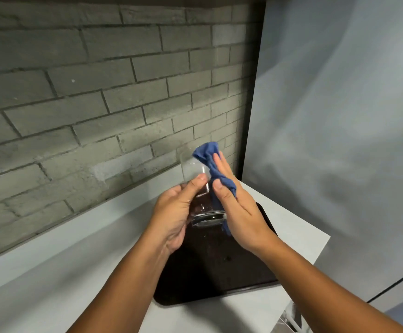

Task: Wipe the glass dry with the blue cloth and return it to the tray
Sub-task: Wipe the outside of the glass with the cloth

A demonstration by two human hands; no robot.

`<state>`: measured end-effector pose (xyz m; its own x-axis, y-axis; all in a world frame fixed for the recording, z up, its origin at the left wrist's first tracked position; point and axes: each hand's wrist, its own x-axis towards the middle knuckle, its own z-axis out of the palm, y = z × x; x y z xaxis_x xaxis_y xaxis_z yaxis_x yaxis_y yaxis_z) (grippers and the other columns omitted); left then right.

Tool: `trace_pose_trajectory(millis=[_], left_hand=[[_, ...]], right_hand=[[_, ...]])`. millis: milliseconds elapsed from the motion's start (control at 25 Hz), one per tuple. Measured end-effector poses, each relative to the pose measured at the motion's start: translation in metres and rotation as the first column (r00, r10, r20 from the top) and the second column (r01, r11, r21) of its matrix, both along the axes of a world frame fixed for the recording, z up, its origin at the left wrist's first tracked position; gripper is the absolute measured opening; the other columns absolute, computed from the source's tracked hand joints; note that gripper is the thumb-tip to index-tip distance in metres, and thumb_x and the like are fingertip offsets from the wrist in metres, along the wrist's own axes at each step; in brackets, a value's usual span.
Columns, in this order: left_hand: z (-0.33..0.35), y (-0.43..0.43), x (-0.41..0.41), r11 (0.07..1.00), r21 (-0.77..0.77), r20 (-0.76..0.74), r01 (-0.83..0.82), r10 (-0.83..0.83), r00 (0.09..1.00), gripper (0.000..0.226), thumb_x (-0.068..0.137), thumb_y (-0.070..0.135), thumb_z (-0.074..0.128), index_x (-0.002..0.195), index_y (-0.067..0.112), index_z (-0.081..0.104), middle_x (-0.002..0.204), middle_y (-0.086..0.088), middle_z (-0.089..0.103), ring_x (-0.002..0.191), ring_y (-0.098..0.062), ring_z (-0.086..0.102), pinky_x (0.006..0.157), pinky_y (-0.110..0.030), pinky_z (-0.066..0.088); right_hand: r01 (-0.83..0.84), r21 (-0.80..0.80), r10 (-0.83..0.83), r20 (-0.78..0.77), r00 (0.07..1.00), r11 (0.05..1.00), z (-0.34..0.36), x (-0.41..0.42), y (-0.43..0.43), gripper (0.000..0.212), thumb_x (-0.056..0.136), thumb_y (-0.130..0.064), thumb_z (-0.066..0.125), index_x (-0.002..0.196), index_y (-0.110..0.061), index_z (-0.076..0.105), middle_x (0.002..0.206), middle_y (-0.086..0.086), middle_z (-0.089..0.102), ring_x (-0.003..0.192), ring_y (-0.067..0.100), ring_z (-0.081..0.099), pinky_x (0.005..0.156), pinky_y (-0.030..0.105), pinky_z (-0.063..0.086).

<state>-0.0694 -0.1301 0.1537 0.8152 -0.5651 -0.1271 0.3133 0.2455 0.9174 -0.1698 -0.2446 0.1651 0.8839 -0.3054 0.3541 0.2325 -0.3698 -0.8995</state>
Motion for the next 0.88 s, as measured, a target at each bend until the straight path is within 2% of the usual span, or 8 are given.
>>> trace_pose_trajectory(millis=[80,200,360,480,520,640,800,880], left_hand=[[-0.001,0.0,0.0,1.0,-0.003,0.005,-0.015,0.015,1.0,0.073,0.071,0.046,0.092,0.125,-0.003,0.083,0.124,-0.033,0.082,0.108,-0.036,0.083,0.094,-0.047,0.07],[-0.002,0.001,0.002,1.0,-0.017,-0.021,-0.025,0.025,0.999,0.067,0.065,0.049,0.095,0.113,0.003,0.088,0.115,-0.029,0.085,0.094,-0.032,0.087,0.075,-0.038,0.07],[-0.001,-0.001,-0.005,0.999,-0.004,-0.014,-0.032,0.032,0.999,0.08,0.074,0.042,0.097,0.13,-0.011,0.076,0.121,-0.031,0.083,0.097,-0.032,0.082,0.092,-0.045,0.07],[-0.001,-0.001,-0.007,0.999,-0.003,-0.038,-0.034,0.034,0.999,0.088,0.064,0.053,0.093,0.128,-0.005,0.08,0.121,-0.03,0.084,0.112,-0.041,0.083,0.099,-0.049,0.067],[-0.002,-0.001,-0.008,1.0,0.003,-0.04,-0.031,0.031,0.999,0.089,0.063,0.053,0.094,0.129,-0.005,0.08,0.122,-0.031,0.083,0.12,-0.046,0.08,0.105,-0.052,0.063],[-0.005,-0.001,-0.011,1.0,-0.015,-0.043,-0.016,0.016,0.999,0.082,0.079,0.038,0.099,0.138,-0.011,0.071,0.137,-0.041,0.073,0.121,-0.049,0.073,0.118,-0.064,0.052],[-0.008,0.0,-0.009,0.999,-0.052,-0.029,-0.014,0.013,0.999,0.077,0.074,0.044,0.092,0.134,-0.002,0.077,0.121,-0.025,0.085,0.099,-0.031,0.083,0.083,-0.041,0.07],[-0.01,0.0,-0.008,1.0,-0.031,-0.024,0.004,-0.005,1.0,0.072,0.074,0.039,0.099,0.131,-0.001,0.078,0.126,-0.025,0.083,0.1,-0.03,0.079,0.092,-0.04,0.064]], right_hand=[[0.013,0.024,-0.013,0.007,1.0,1.0,0.003,-0.002,0.004,0.064,0.112,-0.04,0.046,0.171,-0.024,0.027,0.182,-0.016,0.016,0.169,-0.001,0.01,0.139,0.032,0.011],[-0.036,-0.166,0.045,0.051,0.998,0.986,-0.006,-0.004,0.006,0.061,0.113,-0.033,0.047,0.171,-0.022,0.03,0.183,-0.015,0.016,0.17,0.003,0.005,0.137,0.024,0.008],[0.032,0.091,-0.032,-0.005,0.999,0.995,0.009,-0.003,0.0,0.063,0.114,-0.036,0.047,0.172,-0.025,0.025,0.184,-0.012,0.015,0.169,0.001,0.013,0.139,0.033,0.015],[0.003,-0.211,0.008,0.047,0.999,0.977,-0.003,-0.01,0.009,0.06,0.114,-0.029,0.049,0.17,-0.022,0.03,0.184,-0.01,0.016,0.172,0.008,0.003,0.139,0.029,0.008],[-0.007,-0.202,0.018,0.052,0.999,0.979,-0.005,-0.009,0.007,0.058,0.114,-0.028,0.048,0.169,-0.024,0.031,0.183,-0.01,0.017,0.172,0.008,0.005,0.138,0.027,0.009],[0.005,0.129,-0.01,0.036,0.999,0.992,0.004,-0.005,0.0,0.056,0.118,-0.029,0.042,0.171,-0.031,0.024,0.183,-0.015,0.018,0.169,0.005,0.018,0.133,0.02,0.024],[-0.021,-0.07,0.028,0.096,0.995,0.997,-0.014,-0.01,0.008,0.057,0.114,-0.038,0.045,0.168,-0.039,0.028,0.184,-0.017,0.015,0.17,0.003,0.009,0.138,0.03,0.014],[-0.026,0.133,0.015,0.084,0.996,0.991,-0.018,-0.005,0.003,0.055,0.114,-0.037,0.045,0.167,-0.04,0.032,0.182,-0.017,0.022,0.169,0.006,0.018,0.138,0.035,0.02]])
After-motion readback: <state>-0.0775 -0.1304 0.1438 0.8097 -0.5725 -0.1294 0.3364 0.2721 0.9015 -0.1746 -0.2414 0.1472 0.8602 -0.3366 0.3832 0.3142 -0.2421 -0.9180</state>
